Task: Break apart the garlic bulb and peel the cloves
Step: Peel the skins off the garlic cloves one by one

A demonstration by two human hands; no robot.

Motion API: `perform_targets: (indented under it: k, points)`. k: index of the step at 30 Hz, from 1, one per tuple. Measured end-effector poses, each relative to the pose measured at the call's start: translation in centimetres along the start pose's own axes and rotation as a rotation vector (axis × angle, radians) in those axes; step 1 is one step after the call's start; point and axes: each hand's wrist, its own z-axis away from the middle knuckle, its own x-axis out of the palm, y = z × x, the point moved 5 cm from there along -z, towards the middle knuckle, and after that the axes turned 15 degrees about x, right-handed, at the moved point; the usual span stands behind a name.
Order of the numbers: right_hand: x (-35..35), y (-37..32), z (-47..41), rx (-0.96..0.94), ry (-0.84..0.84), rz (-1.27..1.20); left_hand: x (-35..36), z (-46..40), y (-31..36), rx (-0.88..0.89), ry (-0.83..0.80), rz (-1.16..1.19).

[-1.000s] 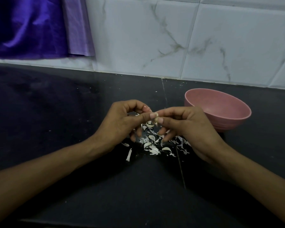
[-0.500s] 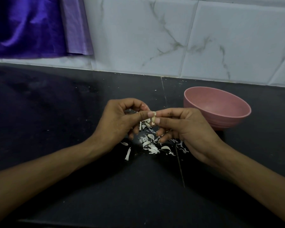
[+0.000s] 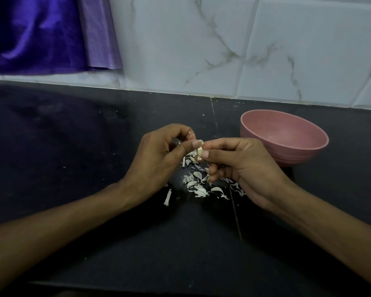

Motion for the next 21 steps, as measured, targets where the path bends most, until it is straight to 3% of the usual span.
perform_targets:
  k: [9, 21]
  points:
    - [-0.9, -0.1, -0.4, 0.019, 0.037, -0.045, 0.2, 0.1, 0.1, 0.05, -0.038, -0.038]
    - [-0.5, -0.6, -0.1, -0.033, 0.037, 0.024, -0.1, -0.1, -0.9, -0.162, 0.043, 0.211]
